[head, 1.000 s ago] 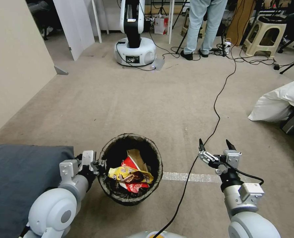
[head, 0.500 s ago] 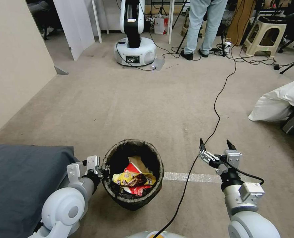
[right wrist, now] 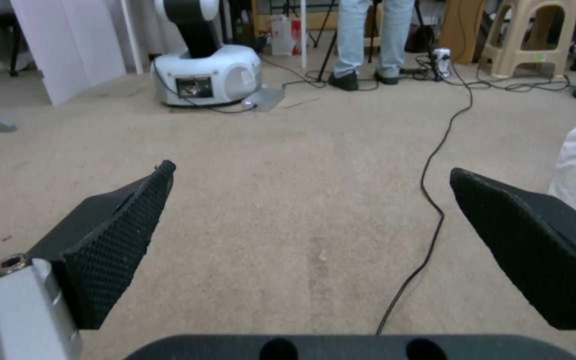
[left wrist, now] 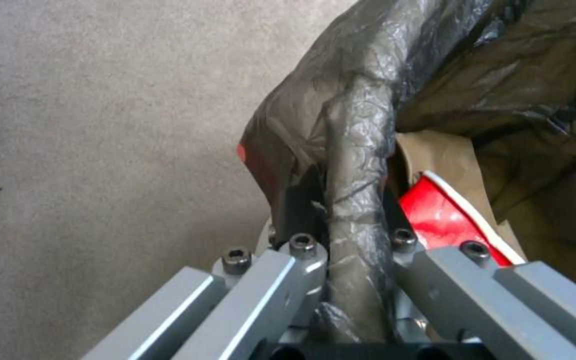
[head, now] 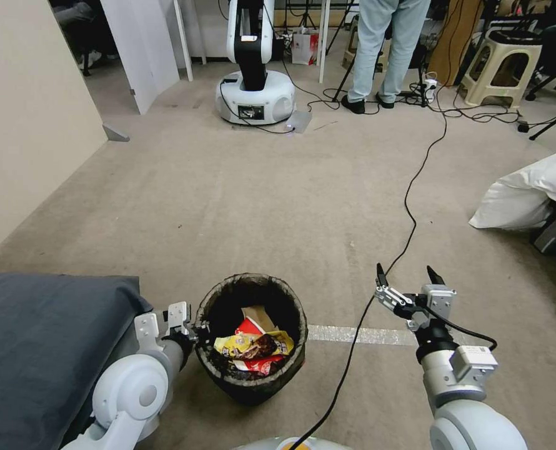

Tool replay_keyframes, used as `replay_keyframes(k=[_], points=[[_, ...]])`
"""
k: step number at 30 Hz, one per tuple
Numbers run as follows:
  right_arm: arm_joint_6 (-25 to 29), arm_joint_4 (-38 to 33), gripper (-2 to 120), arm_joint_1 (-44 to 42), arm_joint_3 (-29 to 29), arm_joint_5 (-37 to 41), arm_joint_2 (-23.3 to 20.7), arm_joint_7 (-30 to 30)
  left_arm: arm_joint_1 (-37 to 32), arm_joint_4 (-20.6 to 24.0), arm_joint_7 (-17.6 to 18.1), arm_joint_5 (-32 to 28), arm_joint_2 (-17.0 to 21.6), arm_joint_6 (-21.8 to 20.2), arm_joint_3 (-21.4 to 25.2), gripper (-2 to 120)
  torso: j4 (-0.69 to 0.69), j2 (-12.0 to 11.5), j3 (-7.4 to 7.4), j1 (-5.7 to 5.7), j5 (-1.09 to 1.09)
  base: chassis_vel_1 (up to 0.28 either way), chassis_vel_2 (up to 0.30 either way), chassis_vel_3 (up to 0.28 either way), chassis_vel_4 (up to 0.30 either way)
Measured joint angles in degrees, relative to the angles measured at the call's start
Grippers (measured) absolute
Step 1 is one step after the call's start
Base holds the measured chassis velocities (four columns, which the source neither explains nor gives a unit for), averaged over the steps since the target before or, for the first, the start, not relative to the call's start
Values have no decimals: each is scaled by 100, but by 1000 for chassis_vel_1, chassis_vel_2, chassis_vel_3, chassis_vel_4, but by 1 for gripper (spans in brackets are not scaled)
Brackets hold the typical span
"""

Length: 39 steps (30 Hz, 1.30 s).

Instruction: Pick up the trash bin, then pick up the garbage from the floor and place it into the trash bin.

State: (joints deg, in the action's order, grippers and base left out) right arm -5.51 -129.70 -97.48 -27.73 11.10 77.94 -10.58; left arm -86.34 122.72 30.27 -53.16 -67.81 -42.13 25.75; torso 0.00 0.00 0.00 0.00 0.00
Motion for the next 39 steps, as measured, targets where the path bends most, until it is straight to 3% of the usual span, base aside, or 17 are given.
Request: replay_keyframes(k=[11, 14, 19, 23, 39], points=[[15, 27, 100, -8, 30, -8, 25, 0, 77, -193, 13, 44, -13, 0, -61, 1, 0, 0, 0, 0, 0, 0, 0, 0, 0], [15, 35, 100, -12, 41, -11, 31, 0, 92, -223, 13, 45, -22, 0, -67, 7, 0, 0, 0, 0, 1, 0, 0, 0, 0], [16, 40, 100, -8, 47, -14, 46, 0, 135, -289, 13, 45, -30, 0, -88, 30, 0, 0, 0, 0, 0, 0, 0, 0, 0], [16, 41, 100, -6, 47, -14, 47, 0, 154, -315, 13, 45, -30, 0, -90, 39, 0, 0, 0, 0, 1, 0, 0, 0, 0], [17, 50, 100, 9, 70, -21, 72, 2, 149, -245, -44, 22, 6, -1, 1, 99, 0, 0, 0, 0, -1, 0, 0, 0, 0]])
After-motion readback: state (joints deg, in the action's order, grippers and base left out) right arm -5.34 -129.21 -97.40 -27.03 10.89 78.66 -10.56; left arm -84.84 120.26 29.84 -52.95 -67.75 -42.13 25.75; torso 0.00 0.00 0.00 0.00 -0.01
